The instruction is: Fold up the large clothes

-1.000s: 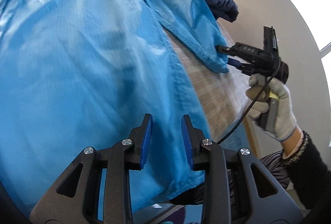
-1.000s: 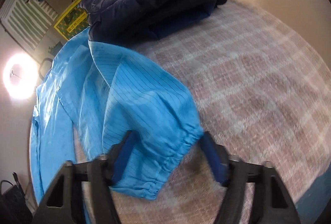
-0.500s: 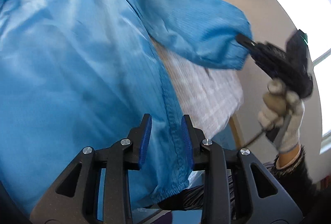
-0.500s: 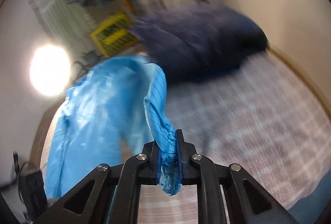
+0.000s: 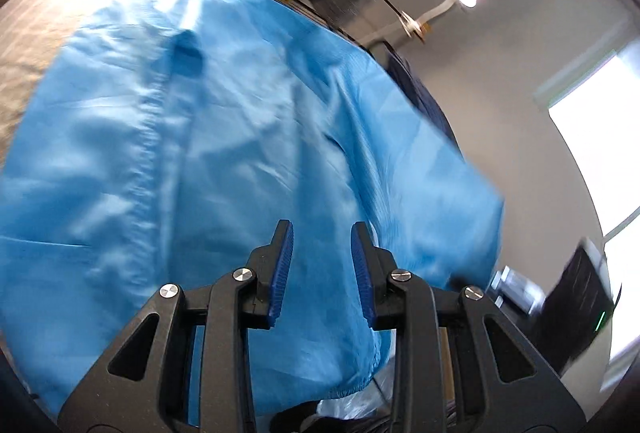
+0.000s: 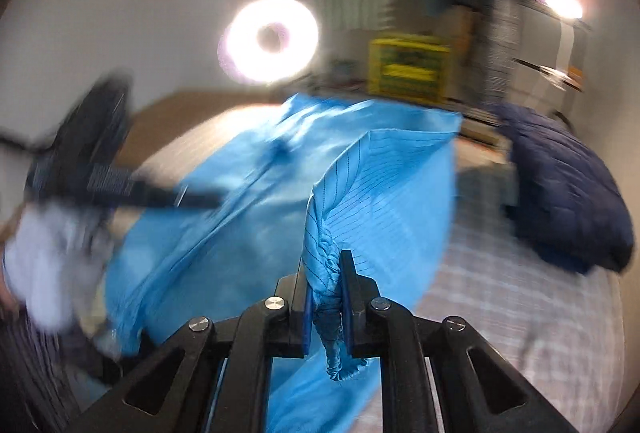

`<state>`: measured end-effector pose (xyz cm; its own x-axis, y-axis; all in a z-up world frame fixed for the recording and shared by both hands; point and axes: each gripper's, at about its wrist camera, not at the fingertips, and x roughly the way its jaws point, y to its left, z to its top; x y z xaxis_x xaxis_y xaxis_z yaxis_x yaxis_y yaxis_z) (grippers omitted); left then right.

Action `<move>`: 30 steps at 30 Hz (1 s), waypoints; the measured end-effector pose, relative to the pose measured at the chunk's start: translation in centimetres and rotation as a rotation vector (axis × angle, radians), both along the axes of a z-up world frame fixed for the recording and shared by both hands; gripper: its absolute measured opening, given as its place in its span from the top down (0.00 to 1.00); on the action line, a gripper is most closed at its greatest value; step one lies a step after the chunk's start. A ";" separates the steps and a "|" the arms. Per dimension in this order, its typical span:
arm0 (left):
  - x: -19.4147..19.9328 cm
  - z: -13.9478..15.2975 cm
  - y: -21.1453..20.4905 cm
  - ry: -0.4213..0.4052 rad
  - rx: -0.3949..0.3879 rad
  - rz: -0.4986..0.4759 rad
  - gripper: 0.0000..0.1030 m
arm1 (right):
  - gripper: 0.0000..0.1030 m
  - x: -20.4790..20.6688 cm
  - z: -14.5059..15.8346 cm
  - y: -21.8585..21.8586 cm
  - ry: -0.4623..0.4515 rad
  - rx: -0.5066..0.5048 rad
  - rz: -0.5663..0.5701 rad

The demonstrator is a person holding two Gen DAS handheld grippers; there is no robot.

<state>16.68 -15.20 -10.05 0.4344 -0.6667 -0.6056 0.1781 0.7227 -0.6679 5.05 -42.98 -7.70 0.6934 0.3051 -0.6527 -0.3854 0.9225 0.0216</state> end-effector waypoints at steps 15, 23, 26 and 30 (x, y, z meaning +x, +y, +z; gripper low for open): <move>0.0 -2.9 0.7 0.098 0.063 0.013 0.62 | 0.72 -4.8 -9.9 9.9 0.166 -0.324 0.436; -2.8 -4.0 -2.4 0.144 0.043 -0.112 0.63 | 0.65 -1.5 -4.4 -0.7 0.189 0.174 0.302; -4.1 -4.6 -4.8 0.147 0.088 -0.195 0.63 | 0.65 2.0 -3.7 -6.0 0.189 0.306 0.116; -5.3 -5.6 -7.5 0.138 0.159 -0.300 0.63 | 0.55 6.4 -3.9 -11.0 0.199 0.426 -0.081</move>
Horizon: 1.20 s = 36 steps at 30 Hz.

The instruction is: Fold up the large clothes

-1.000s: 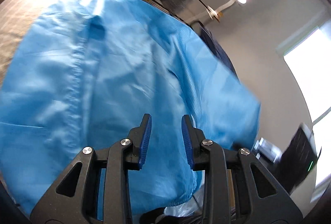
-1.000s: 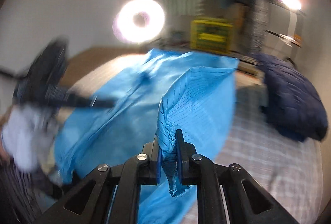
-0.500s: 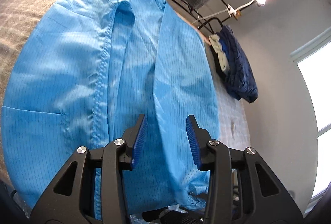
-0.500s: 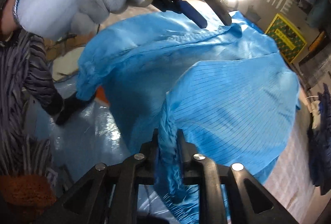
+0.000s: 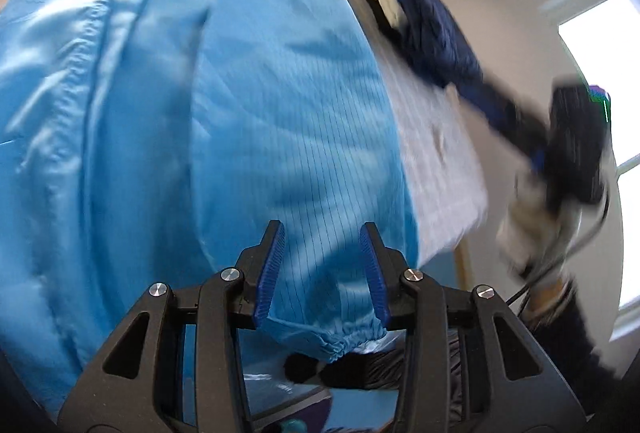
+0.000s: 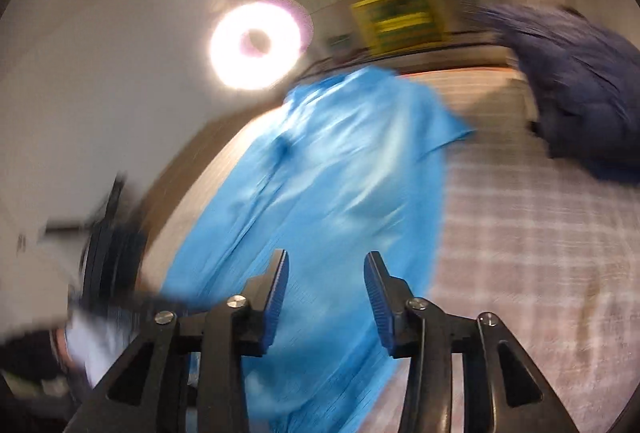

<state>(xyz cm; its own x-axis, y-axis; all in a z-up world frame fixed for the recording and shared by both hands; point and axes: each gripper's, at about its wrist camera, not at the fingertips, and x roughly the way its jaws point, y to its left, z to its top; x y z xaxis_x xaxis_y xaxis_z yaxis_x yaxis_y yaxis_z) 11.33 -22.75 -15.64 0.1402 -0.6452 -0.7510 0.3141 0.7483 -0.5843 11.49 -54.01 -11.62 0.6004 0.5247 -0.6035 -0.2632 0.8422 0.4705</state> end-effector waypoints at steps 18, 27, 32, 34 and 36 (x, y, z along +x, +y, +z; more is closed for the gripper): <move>-1.1 -2.4 1.3 0.050 0.081 -0.074 0.63 | 0.53 16.1 -6.3 -3.8 0.165 0.130 -0.244; -1.5 -2.4 1.5 0.045 0.078 -0.095 0.63 | 0.55 20.4 -9.4 -3.0 0.229 0.202 -0.282; -2.0 -2.4 1.9 0.046 0.073 -0.106 0.63 | 0.93 21.2 -9.3 -2.6 0.209 0.201 -0.271; -2.1 -2.4 2.0 0.046 0.075 -0.111 0.62 | 1.00 21.3 -8.4 -2.7 0.173 0.164 -0.285; -2.2 -2.4 2.0 0.047 0.076 -0.112 0.63 | 1.00 21.4 -7.4 -3.0 0.138 0.138 -0.304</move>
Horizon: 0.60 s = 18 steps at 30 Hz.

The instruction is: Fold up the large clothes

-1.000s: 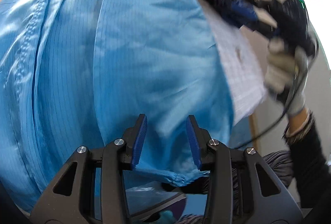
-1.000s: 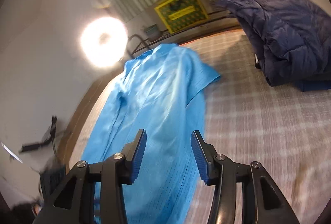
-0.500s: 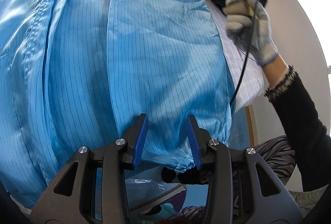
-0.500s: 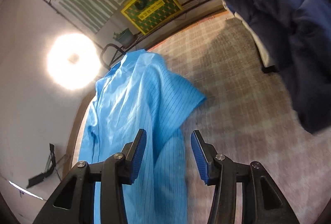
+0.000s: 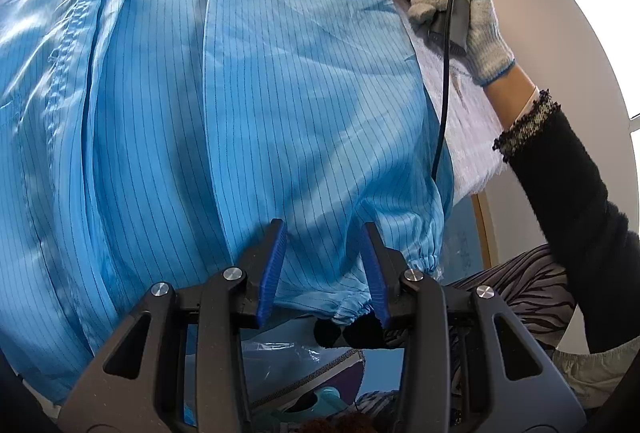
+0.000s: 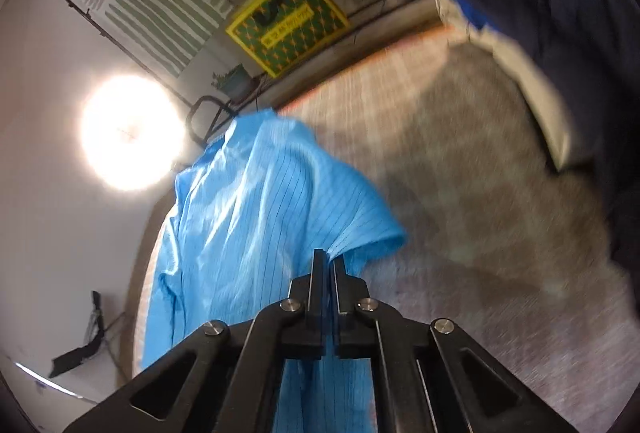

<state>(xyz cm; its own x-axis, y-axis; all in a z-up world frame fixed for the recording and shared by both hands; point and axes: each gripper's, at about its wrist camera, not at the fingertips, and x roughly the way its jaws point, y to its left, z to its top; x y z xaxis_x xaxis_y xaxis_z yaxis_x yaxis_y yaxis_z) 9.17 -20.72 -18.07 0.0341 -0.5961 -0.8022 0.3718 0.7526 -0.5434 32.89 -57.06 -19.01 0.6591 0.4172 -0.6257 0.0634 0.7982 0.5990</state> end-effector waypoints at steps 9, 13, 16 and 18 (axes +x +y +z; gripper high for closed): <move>-0.5 -0.2 -0.5 -0.003 0.000 -0.007 0.62 | 1.00 0.0 2.0 -2.5 -0.046 -0.062 -0.118; -0.6 -0.1 -0.7 -0.009 0.005 -0.013 0.63 | 1.00 1.0 1.2 -2.8 0.015 -0.168 -0.148; -0.6 0.0 -0.8 -0.009 0.008 -0.016 0.63 | 0.93 1.1 1.0 -3.0 0.033 -0.134 -0.118; -0.6 -0.1 -0.7 -0.001 0.002 -0.012 0.63 | 0.66 0.7 1.8 -3.1 0.019 -0.116 -0.103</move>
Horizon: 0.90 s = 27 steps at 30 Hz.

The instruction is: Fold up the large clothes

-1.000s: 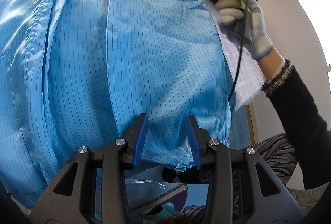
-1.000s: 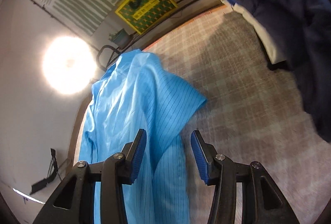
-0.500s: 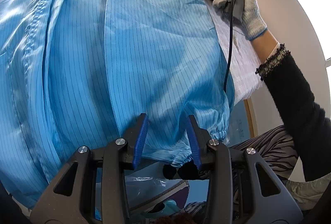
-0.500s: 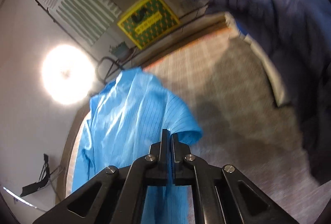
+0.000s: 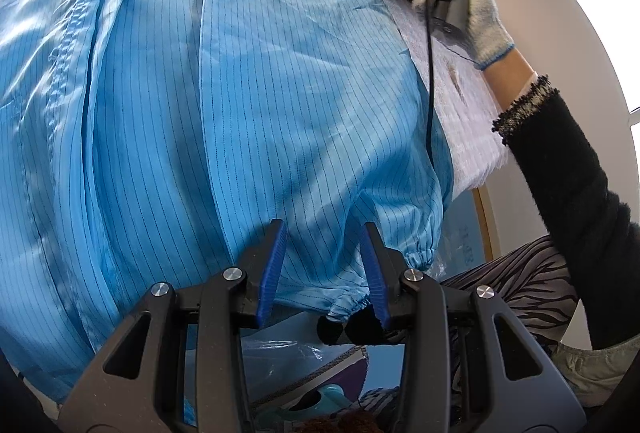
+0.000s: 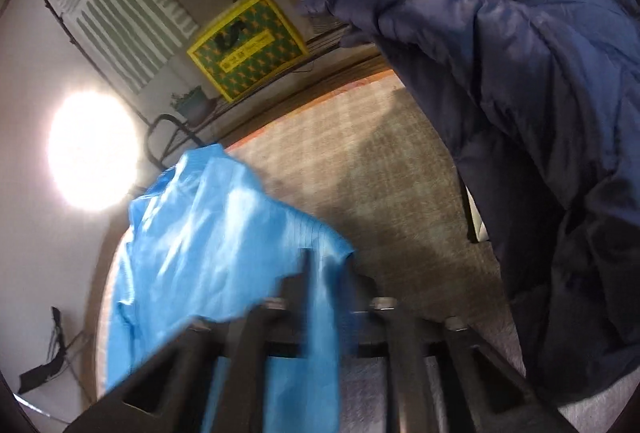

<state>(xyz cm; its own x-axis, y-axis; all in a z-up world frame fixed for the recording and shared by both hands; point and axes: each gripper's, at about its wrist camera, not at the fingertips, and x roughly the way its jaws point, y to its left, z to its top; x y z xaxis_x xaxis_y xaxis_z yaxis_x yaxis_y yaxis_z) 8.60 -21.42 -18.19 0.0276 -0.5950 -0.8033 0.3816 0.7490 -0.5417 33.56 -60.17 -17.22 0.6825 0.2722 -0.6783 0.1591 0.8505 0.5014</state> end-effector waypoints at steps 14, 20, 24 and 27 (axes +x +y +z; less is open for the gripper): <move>0.8 4.0 2.5 -0.041 -0.114 0.067 0.55 | 0.64 -12.7 9.9 1.2 -0.145 0.087 0.156; 1.5 2.5 4.7 0.018 -0.083 0.167 0.54 | 0.62 -21.4 10.2 4.3 -0.092 0.083 0.261; 1.3 1.4 5.5 0.037 -0.049 0.193 0.54 | 0.56 -26.5 8.3 6.0 -0.027 0.096 0.308; 0.6 1.0 6.0 0.040 -0.035 0.208 0.54 | 0.47 -29.9 5.9 7.2 0.035 0.118 0.341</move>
